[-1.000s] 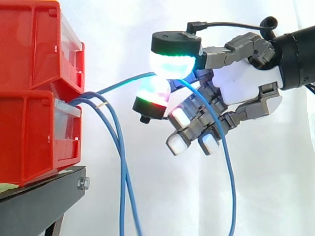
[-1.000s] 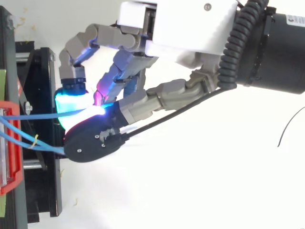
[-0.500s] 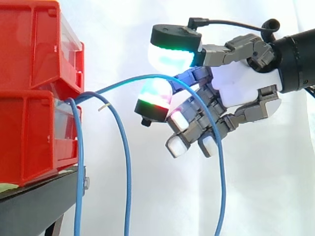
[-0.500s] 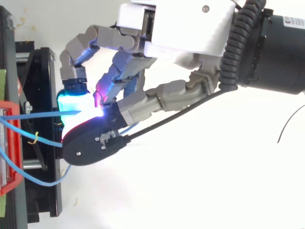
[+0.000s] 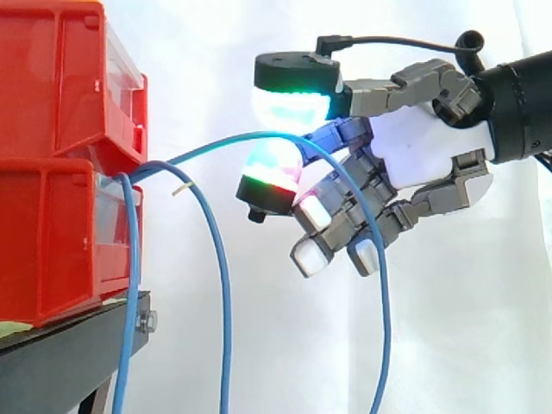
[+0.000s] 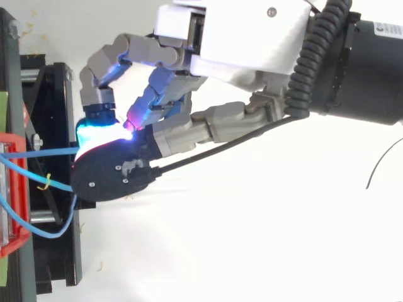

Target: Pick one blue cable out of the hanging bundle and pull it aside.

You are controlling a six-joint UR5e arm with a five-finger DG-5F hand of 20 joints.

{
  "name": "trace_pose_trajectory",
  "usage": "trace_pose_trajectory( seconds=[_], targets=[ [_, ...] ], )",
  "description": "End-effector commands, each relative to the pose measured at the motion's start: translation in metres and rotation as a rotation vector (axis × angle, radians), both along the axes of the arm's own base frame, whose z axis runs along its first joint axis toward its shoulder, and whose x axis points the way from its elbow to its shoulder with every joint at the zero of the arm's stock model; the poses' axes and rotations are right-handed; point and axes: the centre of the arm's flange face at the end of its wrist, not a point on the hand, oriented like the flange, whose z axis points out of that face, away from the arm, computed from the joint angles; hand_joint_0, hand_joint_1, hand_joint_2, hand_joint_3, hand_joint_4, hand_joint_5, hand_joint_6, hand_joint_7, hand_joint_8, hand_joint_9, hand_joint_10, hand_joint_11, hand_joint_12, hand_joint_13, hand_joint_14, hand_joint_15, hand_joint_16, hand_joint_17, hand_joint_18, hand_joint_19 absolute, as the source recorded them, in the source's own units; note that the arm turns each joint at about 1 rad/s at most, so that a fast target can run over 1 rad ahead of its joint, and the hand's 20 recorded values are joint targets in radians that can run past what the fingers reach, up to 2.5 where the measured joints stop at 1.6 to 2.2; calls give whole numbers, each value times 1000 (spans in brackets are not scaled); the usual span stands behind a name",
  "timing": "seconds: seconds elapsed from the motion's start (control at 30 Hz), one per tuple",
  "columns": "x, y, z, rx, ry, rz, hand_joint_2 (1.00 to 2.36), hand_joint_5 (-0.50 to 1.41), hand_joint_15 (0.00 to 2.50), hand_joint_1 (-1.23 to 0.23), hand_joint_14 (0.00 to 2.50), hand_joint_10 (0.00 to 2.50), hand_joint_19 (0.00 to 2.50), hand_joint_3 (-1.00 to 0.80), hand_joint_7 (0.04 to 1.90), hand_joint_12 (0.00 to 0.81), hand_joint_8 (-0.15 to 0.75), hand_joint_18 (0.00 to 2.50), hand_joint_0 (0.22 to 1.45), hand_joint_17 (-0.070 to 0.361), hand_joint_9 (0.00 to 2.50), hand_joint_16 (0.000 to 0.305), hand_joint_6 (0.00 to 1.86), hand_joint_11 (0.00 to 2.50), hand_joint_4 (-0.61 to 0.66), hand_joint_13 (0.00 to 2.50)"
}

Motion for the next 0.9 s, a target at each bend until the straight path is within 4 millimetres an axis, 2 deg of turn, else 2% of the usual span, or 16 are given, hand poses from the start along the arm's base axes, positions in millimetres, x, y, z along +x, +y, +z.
trace_pose_trajectory(
  seconds=[0.0,0.17,0.3,0.37,0.43,0.5,0.67,0.87],
  targets=[
    [0,0,0,0,-3,-2,1017,-115,492,-550,17,17,650,-259,1093,354,312,1007,580,110,984,49,872,673,93,898],
    [0,2,0,-1,0,0,1019,-125,483,-637,15,13,604,-156,1216,369,327,1043,574,117,970,52,882,681,138,908],
    [0,0,-1,-1,0,-2,1021,-126,475,-687,15,15,582,-114,1227,366,320,1042,581,115,960,51,903,683,147,898],
    [0,2,-3,-1,3,0,1022,-127,481,-715,16,15,582,-99,1243,358,314,1031,590,112,952,50,905,682,136,893],
    [0,2,-4,0,5,-1,1023,-126,484,-815,16,15,567,-38,1280,350,312,1042,623,111,985,50,917,693,92,929],
    [0,1,-6,1,3,-3,1023,-121,472,-815,17,13,575,-22,1251,345,302,1050,629,111,1020,49,928,685,37,933],
    [0,2,-12,6,-2,-4,1016,-105,406,-832,13,13,546,13,1274,369,299,1051,639,117,1060,52,919,642,11,826],
    [-1,4,-29,32,2,-4,1010,-93,368,-857,11,11,524,45,1300,377,284,1016,640,121,1000,54,912,525,-11,775]
  ],
)
